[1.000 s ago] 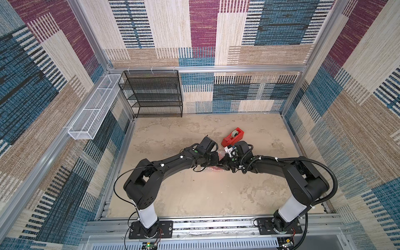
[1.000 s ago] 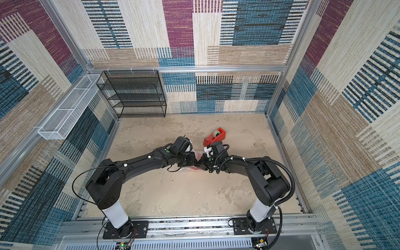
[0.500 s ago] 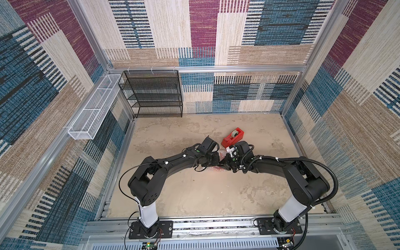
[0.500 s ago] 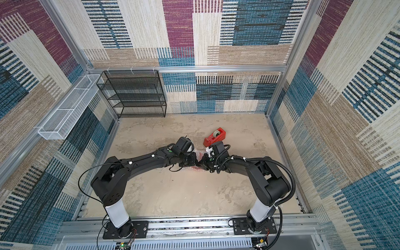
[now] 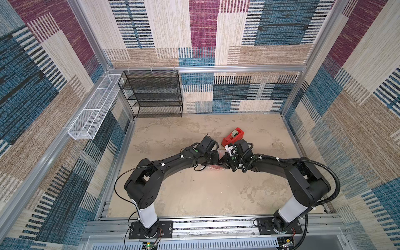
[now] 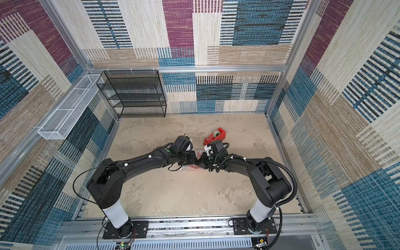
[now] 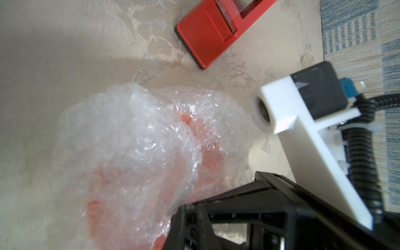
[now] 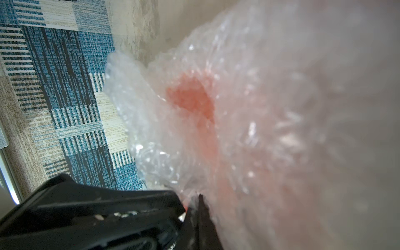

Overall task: Wrap bowls in bubble wrap
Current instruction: Stick the tape on the bubble wrap.

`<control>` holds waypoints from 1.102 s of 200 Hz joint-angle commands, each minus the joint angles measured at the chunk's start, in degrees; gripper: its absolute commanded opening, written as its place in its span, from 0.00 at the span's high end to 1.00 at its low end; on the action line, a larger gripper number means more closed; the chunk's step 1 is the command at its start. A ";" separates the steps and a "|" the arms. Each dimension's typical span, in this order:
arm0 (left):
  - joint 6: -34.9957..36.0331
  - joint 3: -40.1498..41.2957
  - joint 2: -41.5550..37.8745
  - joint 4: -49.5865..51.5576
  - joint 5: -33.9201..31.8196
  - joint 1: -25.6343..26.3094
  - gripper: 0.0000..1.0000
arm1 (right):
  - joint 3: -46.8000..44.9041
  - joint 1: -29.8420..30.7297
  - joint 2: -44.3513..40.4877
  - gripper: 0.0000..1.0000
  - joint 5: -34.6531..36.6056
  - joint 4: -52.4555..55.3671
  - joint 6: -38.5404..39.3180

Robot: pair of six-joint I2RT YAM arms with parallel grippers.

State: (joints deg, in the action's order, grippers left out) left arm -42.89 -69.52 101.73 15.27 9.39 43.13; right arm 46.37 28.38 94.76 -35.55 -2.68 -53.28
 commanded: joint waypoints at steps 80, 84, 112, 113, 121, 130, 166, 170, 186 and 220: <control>2.29 -3.33 3.85 0.38 -2.18 -0.09 0.85 | 0.61 0.36 0.67 1.00 0.04 -0.90 0.47; 2.34 -3.42 3.95 0.44 -2.18 -0.07 0.85 | 0.55 0.36 0.69 1.00 0.04 -0.90 0.50; 2.60 -3.22 4.26 0.74 -2.79 -0.07 0.85 | 0.62 0.45 0.44 1.00 0.14 -0.93 0.28; 2.57 -3.19 4.26 0.73 -2.79 -0.07 0.85 | 0.64 0.45 0.43 1.00 0.18 -0.93 0.28; 2.64 -3.08 4.47 0.66 -2.95 -0.07 0.85 | 0.74 0.45 0.42 1.00 0.25 -1.00 0.35; 2.66 -3.10 4.97 0.43 -2.93 -0.07 0.85 | 0.82 0.54 0.53 1.00 0.38 -0.80 0.37; 2.66 -4.04 7.14 0.46 -2.27 -0.08 0.85 | 1.17 0.62 0.75 1.00 0.86 -0.10 0.70; 2.69 -4.11 7.31 0.46 -2.27 -0.07 0.85 | 1.21 0.62 0.75 1.00 1.04 0.09 0.76; 2.93 -4.44 7.90 0.81 -2.27 -0.07 0.85 | 1.99 0.67 0.69 1.00 2.21 1.59 1.37; 2.91 -4.68 9.33 1.17 -2.53 -0.07 0.86 | 2.89 0.63 0.34 1.00 4.38 3.89 2.27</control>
State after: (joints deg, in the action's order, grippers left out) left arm -40.75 -74.11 109.86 14.81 7.03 43.03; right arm 48.31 28.93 95.55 -32.12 2.09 -52.42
